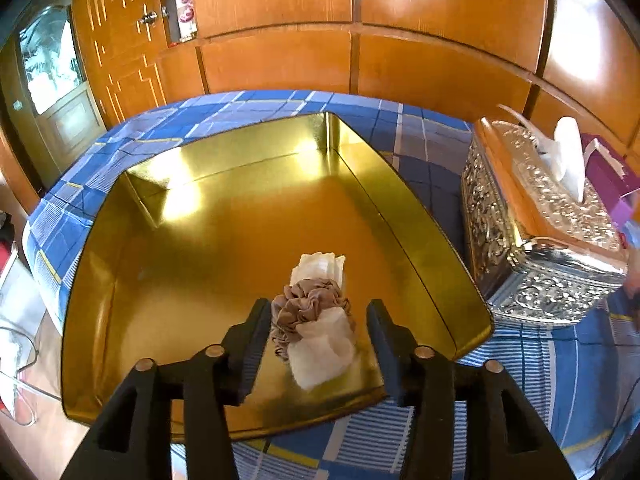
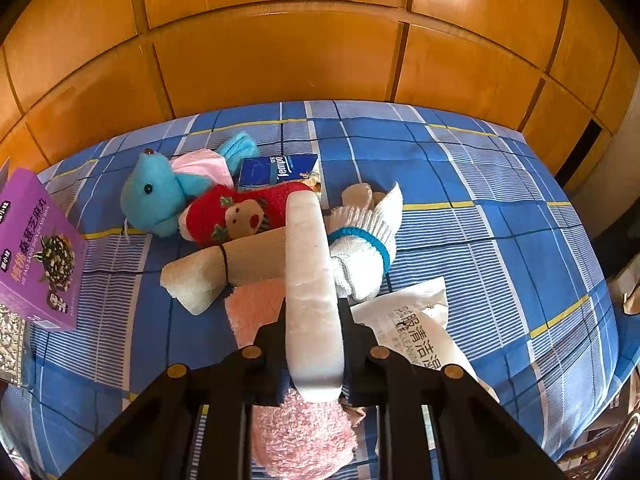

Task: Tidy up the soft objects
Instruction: 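Drop the cloth in the gold tray with left gripper while right grasps a towel roll, then carry the white towel roll to the gold tray and release it with the right gripper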

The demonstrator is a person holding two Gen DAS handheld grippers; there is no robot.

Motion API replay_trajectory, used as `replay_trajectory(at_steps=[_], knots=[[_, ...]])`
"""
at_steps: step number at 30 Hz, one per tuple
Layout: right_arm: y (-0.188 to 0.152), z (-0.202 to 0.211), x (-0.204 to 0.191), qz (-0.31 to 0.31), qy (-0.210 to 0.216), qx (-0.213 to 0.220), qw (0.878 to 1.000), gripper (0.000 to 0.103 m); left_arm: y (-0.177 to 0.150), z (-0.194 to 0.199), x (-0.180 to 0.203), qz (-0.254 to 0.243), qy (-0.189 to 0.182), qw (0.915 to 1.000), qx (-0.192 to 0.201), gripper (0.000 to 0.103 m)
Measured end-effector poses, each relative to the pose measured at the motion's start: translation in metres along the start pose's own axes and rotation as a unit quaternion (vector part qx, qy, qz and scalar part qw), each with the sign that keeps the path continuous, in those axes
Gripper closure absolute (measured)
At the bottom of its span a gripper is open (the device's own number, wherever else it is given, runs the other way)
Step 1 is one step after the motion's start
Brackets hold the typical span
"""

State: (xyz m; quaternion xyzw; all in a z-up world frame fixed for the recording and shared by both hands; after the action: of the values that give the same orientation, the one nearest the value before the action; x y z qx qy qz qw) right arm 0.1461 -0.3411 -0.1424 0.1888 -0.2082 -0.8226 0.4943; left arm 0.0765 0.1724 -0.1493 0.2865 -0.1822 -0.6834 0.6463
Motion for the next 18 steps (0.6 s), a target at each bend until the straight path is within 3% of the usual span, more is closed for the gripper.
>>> replay_trajectory(at_steps=[2, 4, 18], knots=[[-0.001, -0.001, -0.001, 0.003, -0.004, 0.001, 1.0, 0.085, 0.0, 0.01, -0.003, 0.004, 0.009, 0.9999, 0.013, 0.038], [-0.001, -0.001, -0.001, 0.006, -0.007, 0.003, 1.0, 0.085, 0.001, 0.02, -0.005, 0.007, 0.015, 0.9995, 0.025, 0.035], [-0.003, 0.004, -0.01, 0.011, -0.019, 0.009, 1.0, 0.086, 0.0, 0.082, -0.024, -0.012, 0.048, 0.9951, 0.085, 0.027]])
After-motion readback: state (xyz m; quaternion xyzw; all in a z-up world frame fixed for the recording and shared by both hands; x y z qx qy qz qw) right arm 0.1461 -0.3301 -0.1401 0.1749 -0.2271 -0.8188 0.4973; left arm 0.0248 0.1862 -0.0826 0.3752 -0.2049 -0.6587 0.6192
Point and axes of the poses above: each gripper's, at about its wrist camera, not at the fingertips, and z roughly against the way its jaws point, x to its right, y to its top, the point moved 6 cm from there along -z, roughly the way its jaws point, and after that the axes turned 14 degrees about -z, right-handed, at the moved point
